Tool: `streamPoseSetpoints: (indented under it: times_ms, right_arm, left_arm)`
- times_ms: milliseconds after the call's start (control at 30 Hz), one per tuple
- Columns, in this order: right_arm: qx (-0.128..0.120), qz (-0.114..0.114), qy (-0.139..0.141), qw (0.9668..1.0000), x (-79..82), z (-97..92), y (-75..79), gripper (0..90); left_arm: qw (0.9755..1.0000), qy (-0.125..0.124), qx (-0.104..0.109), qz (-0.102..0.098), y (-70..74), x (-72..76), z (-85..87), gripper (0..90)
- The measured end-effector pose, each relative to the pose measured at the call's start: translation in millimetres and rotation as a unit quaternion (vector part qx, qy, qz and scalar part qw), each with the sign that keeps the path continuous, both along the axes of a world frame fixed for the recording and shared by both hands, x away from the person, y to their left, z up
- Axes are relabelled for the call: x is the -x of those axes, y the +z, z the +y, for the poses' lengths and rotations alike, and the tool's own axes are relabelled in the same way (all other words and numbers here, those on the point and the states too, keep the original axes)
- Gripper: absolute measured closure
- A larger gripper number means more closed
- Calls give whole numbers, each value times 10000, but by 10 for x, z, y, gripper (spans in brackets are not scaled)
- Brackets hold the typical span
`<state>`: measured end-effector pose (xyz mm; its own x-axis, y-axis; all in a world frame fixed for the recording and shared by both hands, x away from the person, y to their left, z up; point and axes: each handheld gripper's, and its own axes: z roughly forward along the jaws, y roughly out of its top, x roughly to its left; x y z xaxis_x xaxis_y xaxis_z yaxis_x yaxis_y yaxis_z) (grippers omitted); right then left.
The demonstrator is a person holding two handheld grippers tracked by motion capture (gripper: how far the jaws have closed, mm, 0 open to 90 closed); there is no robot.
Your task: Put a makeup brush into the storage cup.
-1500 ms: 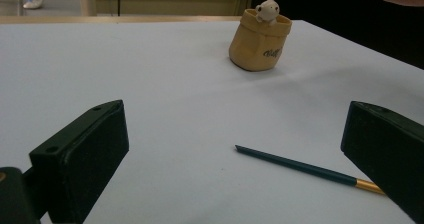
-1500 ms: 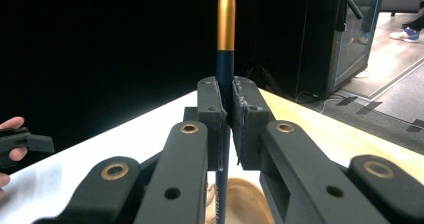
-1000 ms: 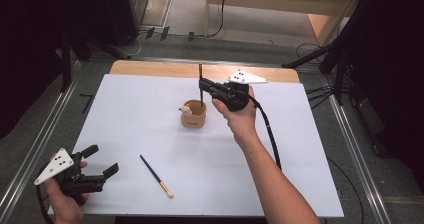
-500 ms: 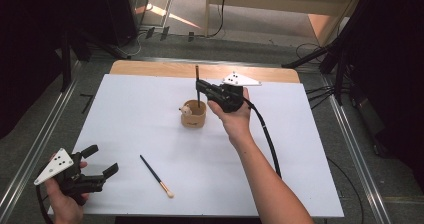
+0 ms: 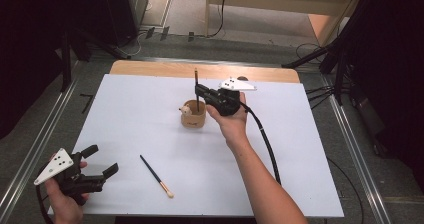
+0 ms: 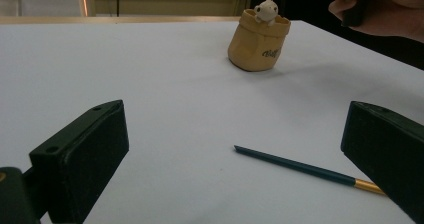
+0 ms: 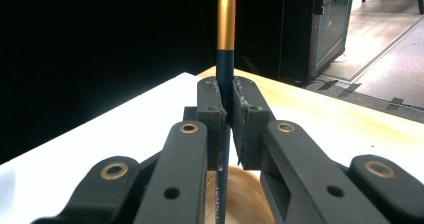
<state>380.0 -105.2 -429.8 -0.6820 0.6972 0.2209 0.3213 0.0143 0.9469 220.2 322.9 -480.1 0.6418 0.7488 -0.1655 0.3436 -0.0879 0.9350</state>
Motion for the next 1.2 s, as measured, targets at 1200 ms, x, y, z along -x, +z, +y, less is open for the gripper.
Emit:
streamPoseSetpoints:
  times_ms: [1200]
  right_arm:
    - [169,295,-214,9992,30,-7,-403,844]
  left_arm:
    - [10000,3,-7,23,-4,-8,14,0]
